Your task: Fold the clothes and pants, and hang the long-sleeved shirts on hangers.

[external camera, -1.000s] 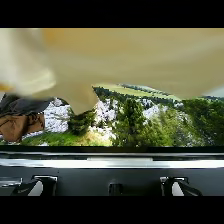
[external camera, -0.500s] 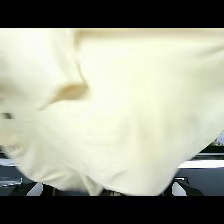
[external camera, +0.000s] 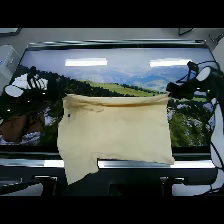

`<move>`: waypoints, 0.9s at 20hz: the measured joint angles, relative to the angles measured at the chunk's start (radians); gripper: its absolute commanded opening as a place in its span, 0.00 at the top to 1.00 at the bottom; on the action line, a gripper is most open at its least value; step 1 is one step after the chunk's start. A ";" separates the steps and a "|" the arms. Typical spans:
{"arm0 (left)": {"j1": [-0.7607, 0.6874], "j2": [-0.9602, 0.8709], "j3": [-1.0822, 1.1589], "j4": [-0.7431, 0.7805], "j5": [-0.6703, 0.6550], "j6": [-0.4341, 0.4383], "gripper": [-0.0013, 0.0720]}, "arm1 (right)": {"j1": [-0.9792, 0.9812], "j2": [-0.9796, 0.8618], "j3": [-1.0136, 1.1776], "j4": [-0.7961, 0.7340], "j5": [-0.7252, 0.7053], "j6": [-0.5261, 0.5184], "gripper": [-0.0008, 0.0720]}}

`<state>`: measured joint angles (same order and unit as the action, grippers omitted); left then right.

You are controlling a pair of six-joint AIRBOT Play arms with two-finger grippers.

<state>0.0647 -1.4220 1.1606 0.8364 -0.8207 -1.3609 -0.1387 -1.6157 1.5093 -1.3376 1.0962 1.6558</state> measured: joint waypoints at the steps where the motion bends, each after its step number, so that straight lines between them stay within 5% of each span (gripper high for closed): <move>1: -0.004 -0.042 0.024 -0.009 0.045 0.008 0.95 | 0.006 -0.020 -0.002 0.004 -0.075 0.021 0.94; 5: -0.022 -0.176 0.142 -0.025 0.156 0.042 0.95 | 0.017 -0.066 -0.006 0.010 -0.390 0.091 0.94; 8: -0.047 -0.245 0.195 -0.027 0.220 0.062 0.95 | 0.019 -0.105 -0.006 0.014 -0.492 0.119 0.94; 14: -0.102 -0.314 0.229 -0.027 0.215 0.076 0.95 | -0.003 -0.175 0.006 0.022 -0.427 0.163 0.94; 18: -0.058 -0.262 0.248 -0.022 0.027 0.078 0.95 | -0.080 -0.152 0.066 0.025 -0.200 0.127 0.94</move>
<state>0.0071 -1.6836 1.4086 0.8143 -0.7933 -1.2831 -0.2184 -1.7676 1.5749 -1.3125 0.8963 1.7824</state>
